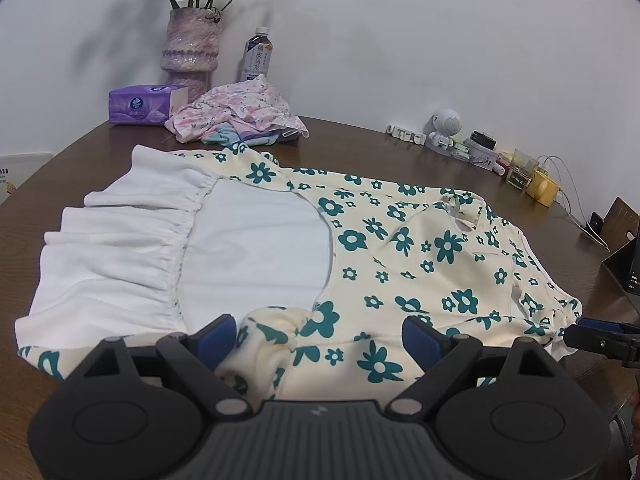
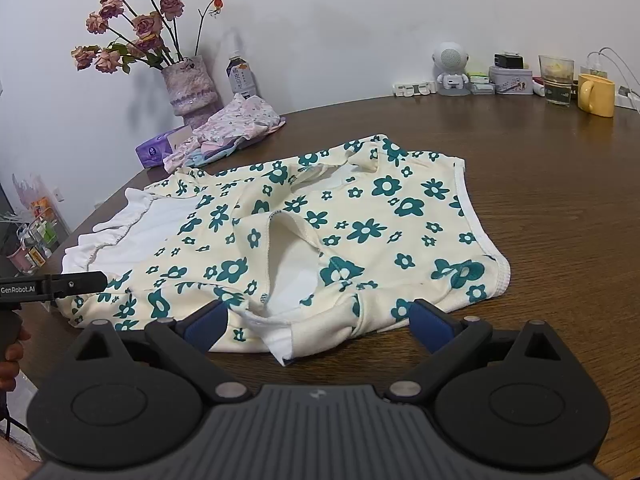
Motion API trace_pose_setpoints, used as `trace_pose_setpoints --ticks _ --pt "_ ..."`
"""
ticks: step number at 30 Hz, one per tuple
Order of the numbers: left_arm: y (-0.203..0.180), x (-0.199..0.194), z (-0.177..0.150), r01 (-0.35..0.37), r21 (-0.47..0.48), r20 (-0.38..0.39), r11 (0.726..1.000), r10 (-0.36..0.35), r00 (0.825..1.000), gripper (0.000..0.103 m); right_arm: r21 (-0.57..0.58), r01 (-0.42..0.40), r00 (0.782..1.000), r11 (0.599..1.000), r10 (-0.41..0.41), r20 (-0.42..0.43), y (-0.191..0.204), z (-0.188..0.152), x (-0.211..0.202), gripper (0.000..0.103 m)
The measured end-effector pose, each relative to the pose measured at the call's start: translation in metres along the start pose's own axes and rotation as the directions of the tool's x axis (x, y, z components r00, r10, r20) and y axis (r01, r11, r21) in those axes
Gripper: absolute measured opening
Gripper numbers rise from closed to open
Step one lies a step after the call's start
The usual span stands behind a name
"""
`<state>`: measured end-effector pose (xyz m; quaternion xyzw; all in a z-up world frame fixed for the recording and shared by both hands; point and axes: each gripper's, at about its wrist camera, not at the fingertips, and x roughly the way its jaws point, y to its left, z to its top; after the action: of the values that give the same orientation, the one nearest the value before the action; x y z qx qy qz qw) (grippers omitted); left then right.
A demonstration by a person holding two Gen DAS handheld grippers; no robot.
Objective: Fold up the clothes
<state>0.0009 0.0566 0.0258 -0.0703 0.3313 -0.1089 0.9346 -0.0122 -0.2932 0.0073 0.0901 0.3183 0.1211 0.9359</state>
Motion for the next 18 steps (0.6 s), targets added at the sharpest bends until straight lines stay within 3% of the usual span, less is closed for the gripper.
trace_pose_setpoints --ticks 18 --pt "0.0023 0.0036 -0.0021 0.004 -0.007 -0.010 1.000 -0.004 1.000 0.090 0.009 0.024 1.000 1.000 -0.024 -0.001 -0.0018 -0.0031 -0.0014 0.100"
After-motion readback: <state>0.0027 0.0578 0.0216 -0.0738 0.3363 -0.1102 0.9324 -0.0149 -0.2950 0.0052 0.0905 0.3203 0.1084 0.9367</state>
